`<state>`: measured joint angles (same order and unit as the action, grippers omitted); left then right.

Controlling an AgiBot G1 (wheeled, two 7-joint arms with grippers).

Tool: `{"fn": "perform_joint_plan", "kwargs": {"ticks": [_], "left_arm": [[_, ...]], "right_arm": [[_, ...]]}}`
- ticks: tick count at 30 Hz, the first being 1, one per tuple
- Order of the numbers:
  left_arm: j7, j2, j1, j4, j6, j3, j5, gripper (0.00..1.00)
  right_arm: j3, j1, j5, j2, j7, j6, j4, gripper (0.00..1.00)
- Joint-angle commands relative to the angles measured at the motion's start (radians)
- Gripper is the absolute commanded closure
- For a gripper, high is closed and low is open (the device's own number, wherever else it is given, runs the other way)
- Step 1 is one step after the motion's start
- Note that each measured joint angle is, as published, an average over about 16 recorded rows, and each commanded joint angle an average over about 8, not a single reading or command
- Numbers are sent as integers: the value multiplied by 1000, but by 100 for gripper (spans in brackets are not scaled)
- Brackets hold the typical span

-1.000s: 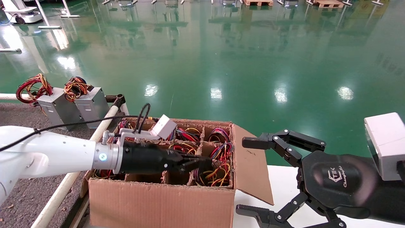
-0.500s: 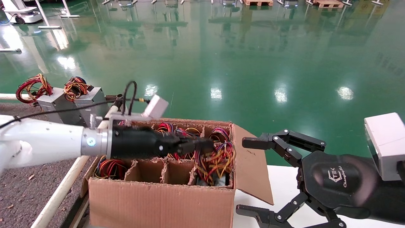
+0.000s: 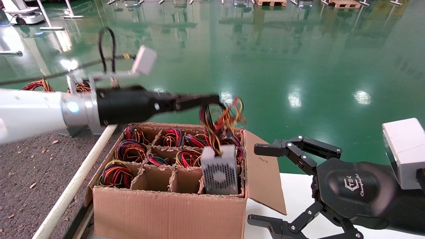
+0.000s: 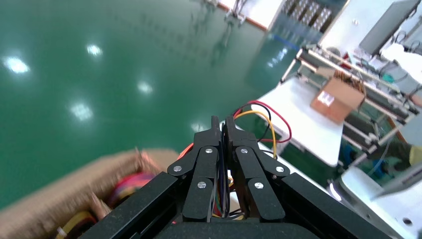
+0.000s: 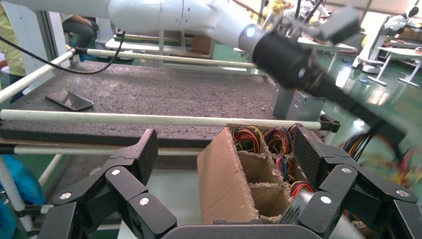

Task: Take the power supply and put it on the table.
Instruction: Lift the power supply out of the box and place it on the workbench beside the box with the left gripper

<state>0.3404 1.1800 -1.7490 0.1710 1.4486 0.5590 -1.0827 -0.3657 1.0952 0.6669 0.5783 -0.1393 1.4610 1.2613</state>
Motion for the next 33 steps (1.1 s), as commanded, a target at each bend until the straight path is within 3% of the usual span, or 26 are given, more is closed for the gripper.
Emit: {"fn": "perform_joint_plan", "kwargs": {"ticks": [1, 16, 33], "left_arm": [[6, -6, -20, -1, -3, -8, 10, 100], [-5, -157, -178, -69, -27, -36, 32, 100], [-107, -339, -187, -157, -91, -7, -19, 100]], "right_arm": [[0, 0, 0, 0, 0, 0, 0, 0], [0, 0, 0, 0, 0, 0, 0, 0], [0, 0, 0, 0, 0, 0, 0, 0]]}}
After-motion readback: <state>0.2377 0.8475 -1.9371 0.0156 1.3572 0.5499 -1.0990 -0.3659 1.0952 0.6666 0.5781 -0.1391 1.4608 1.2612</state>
